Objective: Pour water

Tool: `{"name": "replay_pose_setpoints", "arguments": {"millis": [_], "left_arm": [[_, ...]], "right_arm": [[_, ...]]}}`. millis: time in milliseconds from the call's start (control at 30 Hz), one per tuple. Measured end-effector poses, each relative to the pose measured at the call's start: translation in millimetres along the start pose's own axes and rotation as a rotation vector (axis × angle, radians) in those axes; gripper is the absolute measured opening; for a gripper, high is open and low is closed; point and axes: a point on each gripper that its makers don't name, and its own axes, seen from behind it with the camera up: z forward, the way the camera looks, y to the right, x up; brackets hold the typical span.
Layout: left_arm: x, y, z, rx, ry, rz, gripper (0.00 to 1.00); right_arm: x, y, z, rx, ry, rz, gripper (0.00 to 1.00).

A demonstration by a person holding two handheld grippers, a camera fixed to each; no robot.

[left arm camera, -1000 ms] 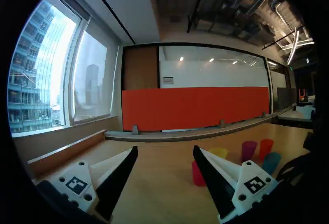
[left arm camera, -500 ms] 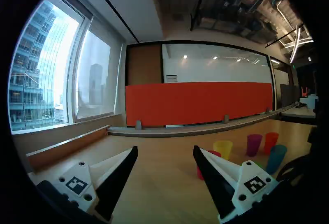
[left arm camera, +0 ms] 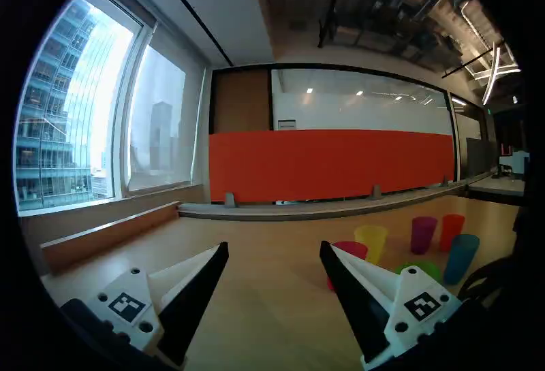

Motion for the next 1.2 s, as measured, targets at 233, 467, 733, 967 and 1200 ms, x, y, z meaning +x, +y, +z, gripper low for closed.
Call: {"name": "replay_pose_setpoints", "arguments": {"millis": [233, 467, 733, 967, 1200], "left_arm": [[-3, 3.3, 2.8, -0.001, -0.001, -0.001, 1.00], [-4, 8.1, 4.9, -0.006, -0.001, -0.003, 1.00], [-5, 11.5, 8.2, -0.007, 0.001, -0.001, 1.00], [-8, 13.9, 9.8, -0.005, -0.001, -0.005, 1.00], [-9, 16.8, 12.8, -0.012, 0.000, -0.005, 1.00]], "right_arm": [[-3, 3, 0.3, -0.005, -0.003, 0.003, 1.00], [-1, 5, -1.5, -0.009, -0.002, 0.000, 1.00], [0, 8, -2.9, -0.016, -0.001, 0.001, 1.00], [1, 10, -3.2, -0.019, 0.000, 0.002, 1.00], [0, 11, -3.5, -0.019, -0.001, 0.007, 1.00]]}}
